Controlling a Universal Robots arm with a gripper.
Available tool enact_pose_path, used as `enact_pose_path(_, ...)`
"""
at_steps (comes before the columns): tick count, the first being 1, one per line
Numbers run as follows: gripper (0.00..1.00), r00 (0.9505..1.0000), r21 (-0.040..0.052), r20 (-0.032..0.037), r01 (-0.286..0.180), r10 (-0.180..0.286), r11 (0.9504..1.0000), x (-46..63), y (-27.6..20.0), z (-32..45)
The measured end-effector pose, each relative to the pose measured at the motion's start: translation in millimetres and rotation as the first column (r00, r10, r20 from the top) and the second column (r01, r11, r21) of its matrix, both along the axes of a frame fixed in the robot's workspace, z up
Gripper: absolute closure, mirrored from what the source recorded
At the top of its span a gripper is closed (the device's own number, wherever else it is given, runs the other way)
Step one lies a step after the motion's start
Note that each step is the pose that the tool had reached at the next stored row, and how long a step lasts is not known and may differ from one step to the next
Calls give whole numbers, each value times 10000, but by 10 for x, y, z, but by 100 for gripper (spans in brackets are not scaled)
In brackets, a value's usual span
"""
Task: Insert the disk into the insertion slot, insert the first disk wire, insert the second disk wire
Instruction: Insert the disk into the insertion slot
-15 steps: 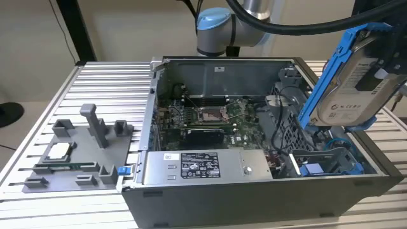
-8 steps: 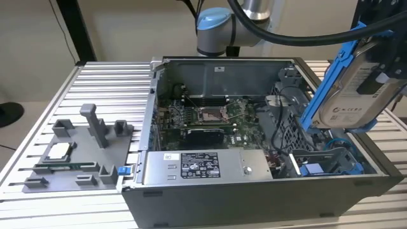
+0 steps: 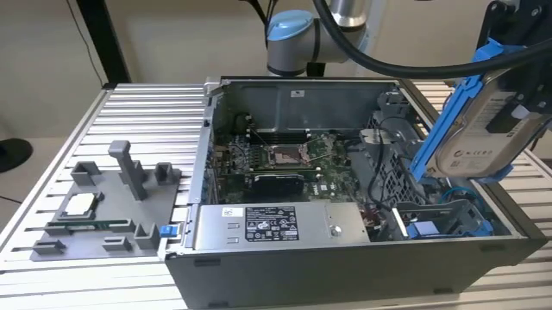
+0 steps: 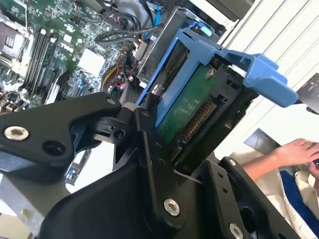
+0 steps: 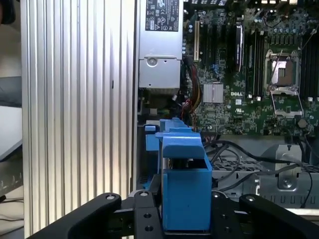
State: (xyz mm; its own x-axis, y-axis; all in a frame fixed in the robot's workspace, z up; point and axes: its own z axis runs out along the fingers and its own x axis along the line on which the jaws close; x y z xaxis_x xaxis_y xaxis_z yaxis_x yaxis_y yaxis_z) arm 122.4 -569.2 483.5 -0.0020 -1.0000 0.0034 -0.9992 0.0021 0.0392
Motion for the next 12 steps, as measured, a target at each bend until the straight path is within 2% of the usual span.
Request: enact_pose_path(12, 100, 9995, 1, 0, -313, 313, 9995, 25, -1, -78)
